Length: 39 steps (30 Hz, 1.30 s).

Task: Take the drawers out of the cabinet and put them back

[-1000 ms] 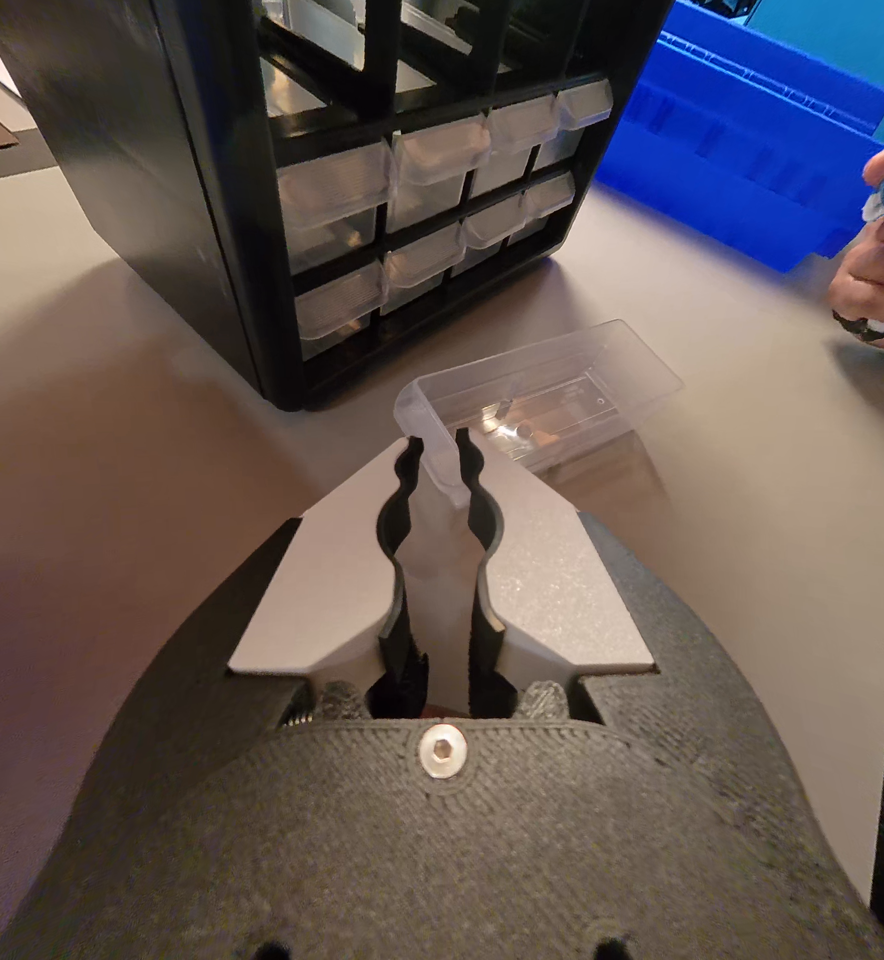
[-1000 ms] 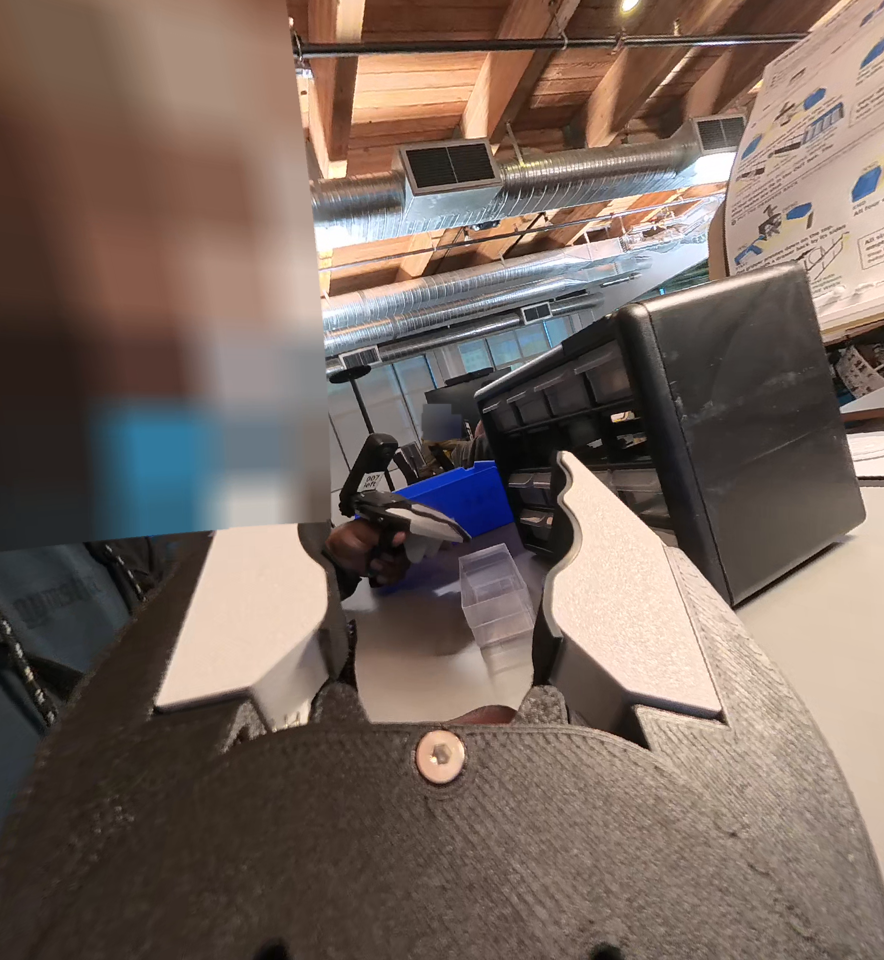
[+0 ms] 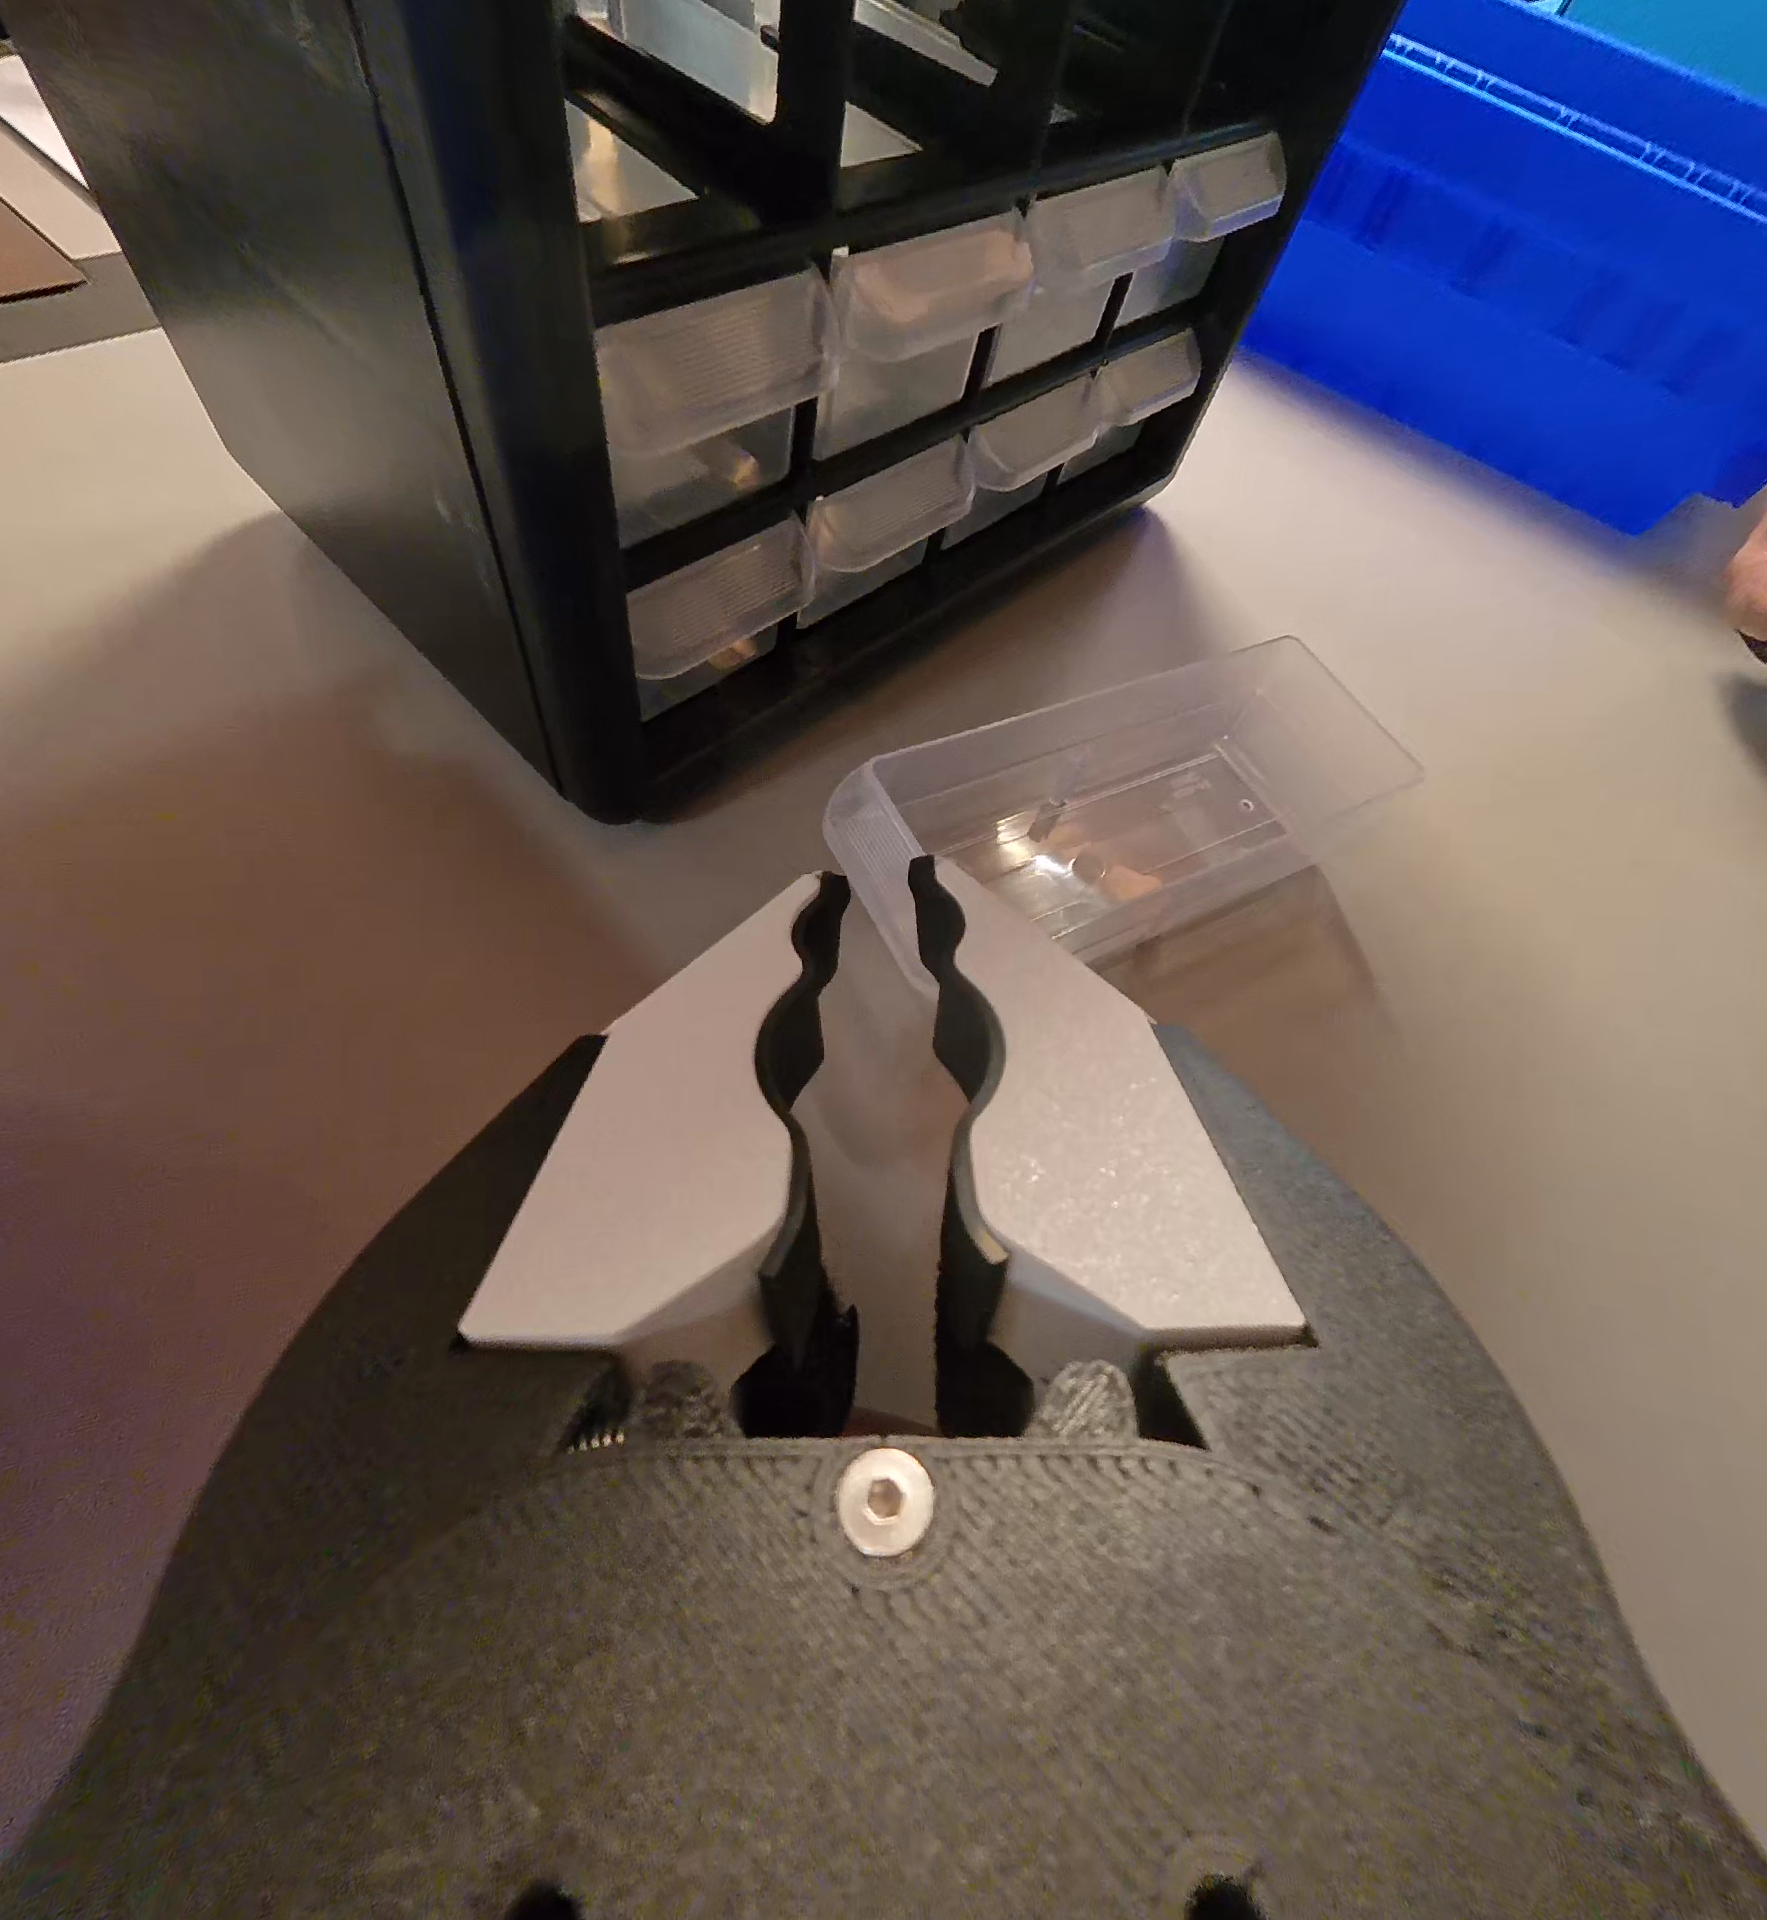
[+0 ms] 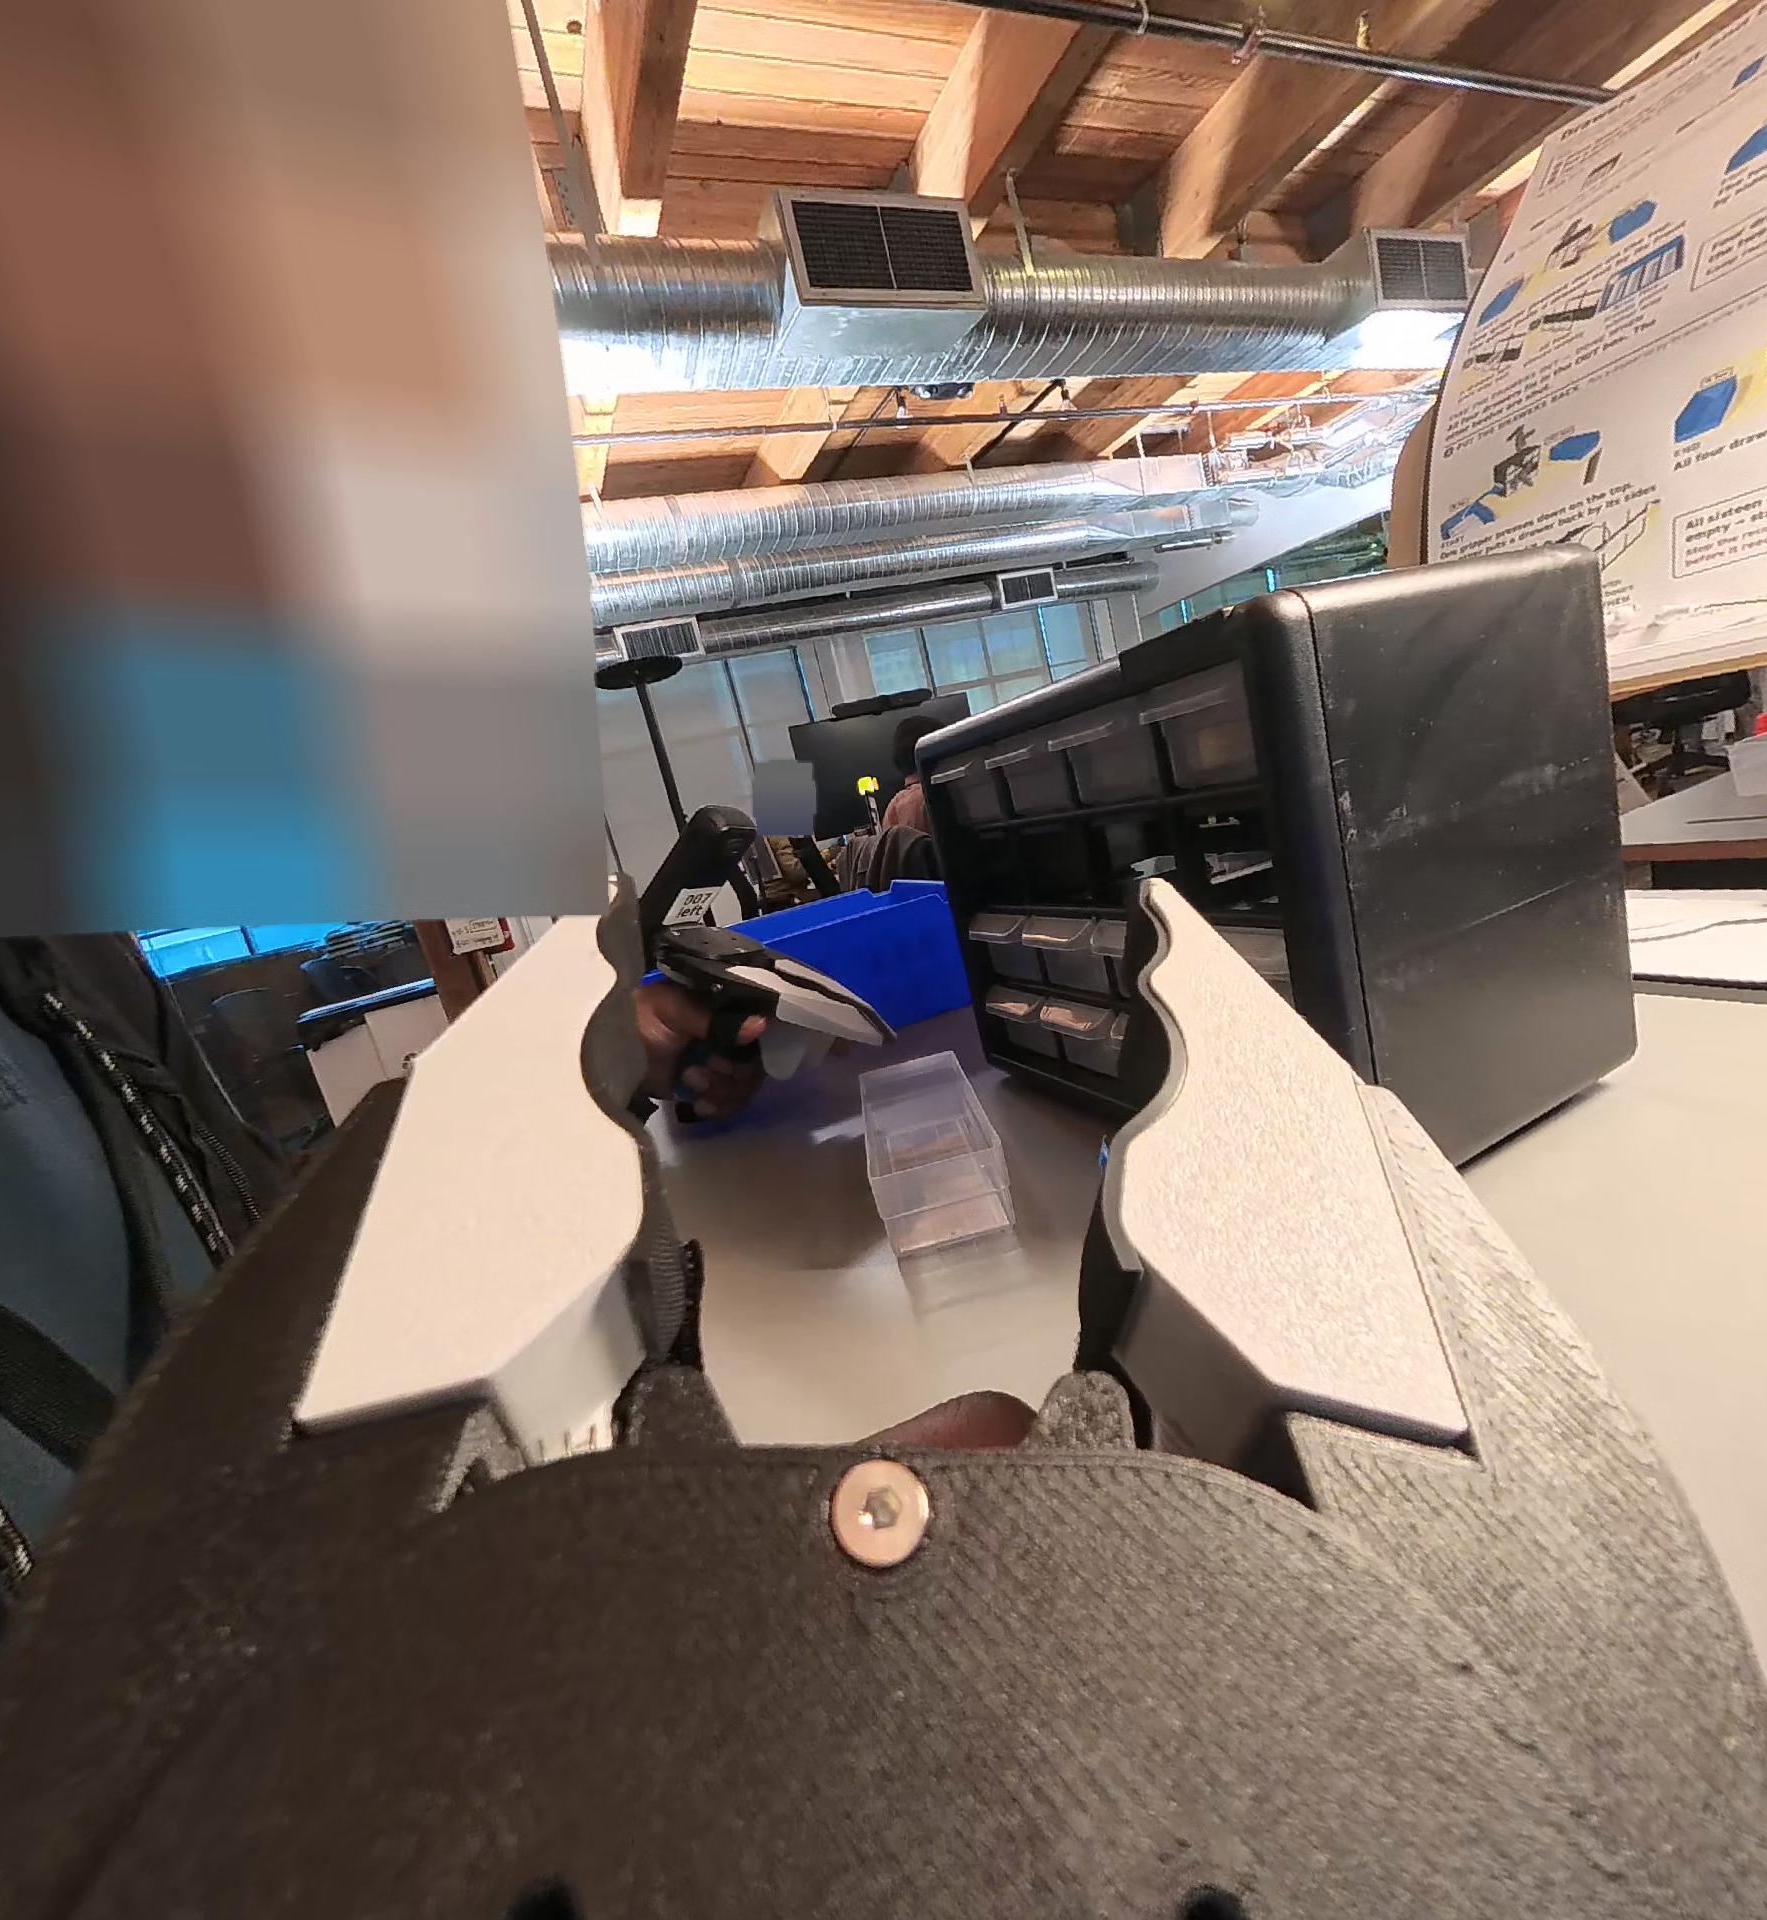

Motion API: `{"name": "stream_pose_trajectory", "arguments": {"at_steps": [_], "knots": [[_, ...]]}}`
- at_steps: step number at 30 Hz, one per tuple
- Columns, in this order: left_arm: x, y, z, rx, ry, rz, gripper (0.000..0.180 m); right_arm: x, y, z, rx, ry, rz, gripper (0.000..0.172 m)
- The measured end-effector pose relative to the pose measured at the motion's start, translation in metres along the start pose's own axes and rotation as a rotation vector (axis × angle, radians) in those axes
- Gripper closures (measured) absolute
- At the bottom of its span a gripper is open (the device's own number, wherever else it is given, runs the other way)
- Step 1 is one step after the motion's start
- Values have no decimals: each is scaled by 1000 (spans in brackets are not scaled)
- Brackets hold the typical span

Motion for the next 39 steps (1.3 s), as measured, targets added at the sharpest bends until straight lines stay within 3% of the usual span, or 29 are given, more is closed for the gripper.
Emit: {"name": "stream_pose_trajectory", "arguments": {"at_steps": [14,21,28,34,39], "knots": [[0,1,-1,2,7,-6,167,-8,-4,-3,-28,60,-8,77],[-2,13,3,39,70,-53,149,-10,-4,-5,-11,68,-20,77],[-12,-15,-6,-109,193,-8,146,-8,-1,-3,-8,62,-13,79],[-8,-69,11,-305,161,-223,139,-5,-3,-3,6,41,-35,82],[-2,-38,6,-128,130,-602,109,12,-4,-11,68,6,-78,84]]}}
Point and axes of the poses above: each gripper's, where its closed fingertips meet, z back along the fingers, x out of its top, y = z × x across the jaws, the point moved 2 cm from there along z, back along the fingers, and after that the axes turned 7 degrees about x, right-handed, at the moved point
